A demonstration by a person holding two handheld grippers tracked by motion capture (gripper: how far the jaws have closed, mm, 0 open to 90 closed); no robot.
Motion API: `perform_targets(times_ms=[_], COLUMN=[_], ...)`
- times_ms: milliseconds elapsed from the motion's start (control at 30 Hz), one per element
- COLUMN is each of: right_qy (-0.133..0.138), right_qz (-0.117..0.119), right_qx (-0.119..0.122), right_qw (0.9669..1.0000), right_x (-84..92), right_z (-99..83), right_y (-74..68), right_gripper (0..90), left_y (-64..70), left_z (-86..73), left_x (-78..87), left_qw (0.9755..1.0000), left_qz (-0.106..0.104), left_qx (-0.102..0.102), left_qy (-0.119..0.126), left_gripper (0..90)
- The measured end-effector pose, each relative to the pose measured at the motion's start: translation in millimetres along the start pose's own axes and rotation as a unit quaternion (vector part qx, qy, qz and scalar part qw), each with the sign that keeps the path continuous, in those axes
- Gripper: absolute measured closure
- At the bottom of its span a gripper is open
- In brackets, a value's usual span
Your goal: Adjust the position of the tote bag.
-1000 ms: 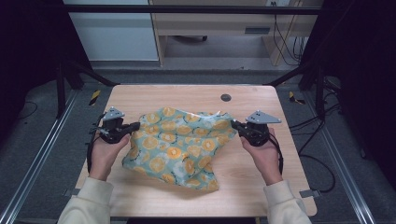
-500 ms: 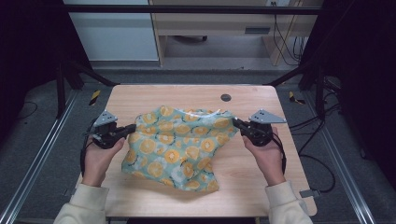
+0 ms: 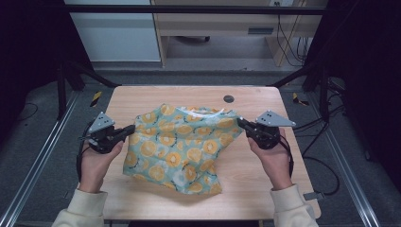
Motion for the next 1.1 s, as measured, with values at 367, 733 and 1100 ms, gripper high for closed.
perform_targets(times_ms=[367,733,1100], right_qy=[0.017,0.016,0.012], right_qz=[0.006,0.017,0.021], right_qx=[0.000,0.002,0.007], right_qw=[0.9998,0.9997,0.9997], right_x=[16.5,20.7,25.1], right_z=[5.9,0.5,-8.8], right_y=[-3.3,-13.0,-19.1], right_gripper=[90.0,90.0,90.0], left_y=[9.5,7.9,10.6], left_z=[1.0,-8.6,-13.0], left_x=[10.4,19.1,24.0], left_qw=[0.9995,0.9996,0.9994], left_qz=[0.011,0.011,0.017], left_qx=[-0.024,-0.017,-0.018], left_qy=[0.015,0.021,0.024], left_gripper=[90.0,90.0,90.0])
Point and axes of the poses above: each handheld gripper's, and its own axes: x roughly backward along the jaws, z roughly out of its top, y roughly to its right, the point moved 6 cm from there along -x, roughly forward along the jaws, and after that the axes turned 1 degree about x, right-handed, at the moved point
